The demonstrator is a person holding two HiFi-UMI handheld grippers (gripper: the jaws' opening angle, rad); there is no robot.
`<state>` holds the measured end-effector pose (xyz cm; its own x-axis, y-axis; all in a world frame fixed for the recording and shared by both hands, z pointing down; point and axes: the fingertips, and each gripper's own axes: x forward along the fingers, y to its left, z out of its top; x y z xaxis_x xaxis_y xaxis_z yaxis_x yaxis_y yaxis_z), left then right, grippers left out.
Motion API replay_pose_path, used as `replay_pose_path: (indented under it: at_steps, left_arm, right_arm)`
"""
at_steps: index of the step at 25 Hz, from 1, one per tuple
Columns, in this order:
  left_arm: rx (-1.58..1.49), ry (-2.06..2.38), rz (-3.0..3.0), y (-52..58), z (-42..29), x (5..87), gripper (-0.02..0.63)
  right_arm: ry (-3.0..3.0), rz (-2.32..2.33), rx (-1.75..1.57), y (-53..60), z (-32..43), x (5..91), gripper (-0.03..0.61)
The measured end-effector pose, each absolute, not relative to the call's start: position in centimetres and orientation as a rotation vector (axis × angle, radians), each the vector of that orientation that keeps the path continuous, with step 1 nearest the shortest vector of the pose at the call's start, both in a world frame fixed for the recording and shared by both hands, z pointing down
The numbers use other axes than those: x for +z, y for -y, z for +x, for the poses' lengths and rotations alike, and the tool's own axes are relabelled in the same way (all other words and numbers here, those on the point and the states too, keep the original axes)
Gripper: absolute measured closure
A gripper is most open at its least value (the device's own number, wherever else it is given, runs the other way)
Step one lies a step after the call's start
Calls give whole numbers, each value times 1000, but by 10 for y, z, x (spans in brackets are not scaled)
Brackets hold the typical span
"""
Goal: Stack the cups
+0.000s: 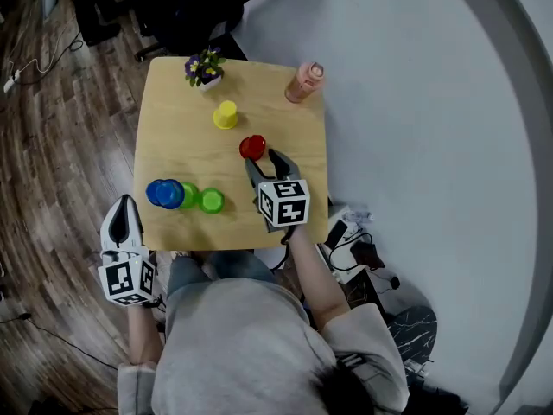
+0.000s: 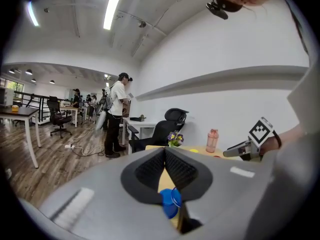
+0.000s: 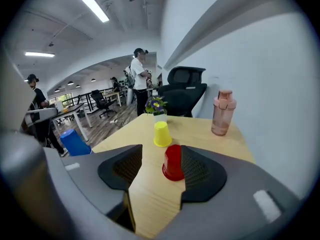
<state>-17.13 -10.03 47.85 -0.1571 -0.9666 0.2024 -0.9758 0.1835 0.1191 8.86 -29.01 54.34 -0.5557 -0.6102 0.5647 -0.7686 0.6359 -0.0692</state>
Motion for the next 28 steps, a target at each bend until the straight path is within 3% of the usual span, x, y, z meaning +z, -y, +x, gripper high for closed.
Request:
replay_pose_path:
  at_steps: [16,28]
  left_arm:
    - [100,2392,1637,81,-144,484,555]
    - [70,2390,1696,80,-150,473,555]
  right_arm:
    - [2277,963,405,338,89,628,331]
    - [2421,918,297,296,73,564,347]
